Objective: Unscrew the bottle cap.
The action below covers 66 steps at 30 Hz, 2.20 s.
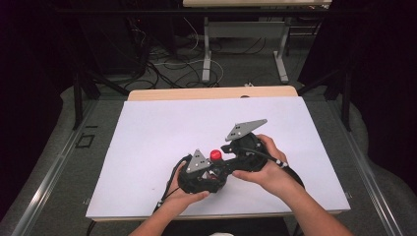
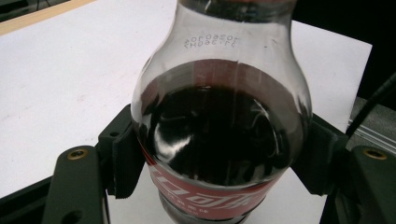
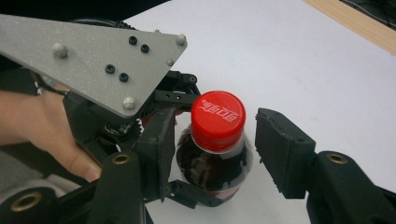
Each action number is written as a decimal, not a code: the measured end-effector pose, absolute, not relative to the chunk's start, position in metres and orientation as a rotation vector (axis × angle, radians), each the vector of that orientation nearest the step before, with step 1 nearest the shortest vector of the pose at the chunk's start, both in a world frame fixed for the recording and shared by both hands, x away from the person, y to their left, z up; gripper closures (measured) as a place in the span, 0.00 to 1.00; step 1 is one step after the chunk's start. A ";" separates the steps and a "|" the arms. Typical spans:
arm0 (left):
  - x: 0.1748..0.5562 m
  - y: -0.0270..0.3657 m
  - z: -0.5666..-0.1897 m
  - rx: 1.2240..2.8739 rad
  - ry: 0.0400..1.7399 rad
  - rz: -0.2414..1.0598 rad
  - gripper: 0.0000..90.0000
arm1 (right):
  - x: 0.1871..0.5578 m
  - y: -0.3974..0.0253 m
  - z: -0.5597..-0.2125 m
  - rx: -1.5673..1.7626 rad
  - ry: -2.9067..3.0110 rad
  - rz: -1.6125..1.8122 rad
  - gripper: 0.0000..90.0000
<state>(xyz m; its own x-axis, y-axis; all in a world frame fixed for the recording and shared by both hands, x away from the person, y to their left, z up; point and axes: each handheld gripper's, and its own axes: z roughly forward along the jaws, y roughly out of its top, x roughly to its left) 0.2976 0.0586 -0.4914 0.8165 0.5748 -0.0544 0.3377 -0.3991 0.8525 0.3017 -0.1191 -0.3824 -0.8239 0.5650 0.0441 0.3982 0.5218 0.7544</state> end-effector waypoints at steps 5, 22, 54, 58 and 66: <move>0.296 0.056 -0.492 2.025 0.666 0.316 0.33 | 0.300 -0.111 -0.389 0.889 2.526 1.153 0.62; 0.295 0.057 -0.492 2.035 0.650 0.304 0.33 | 0.341 -0.127 -0.386 0.246 2.822 1.254 0.49; 0.293 0.056 -0.491 2.044 0.629 0.300 0.33 | 0.336 -0.121 -0.381 0.139 2.818 1.165 0.67; 0.293 0.056 -0.491 2.045 0.632 0.297 0.33 | 0.338 -0.124 -0.382 0.139 2.809 1.185 0.54; 0.295 0.059 -0.490 2.043 0.664 0.303 0.33 | 0.310 -0.118 -0.377 0.691 2.607 1.141 0.53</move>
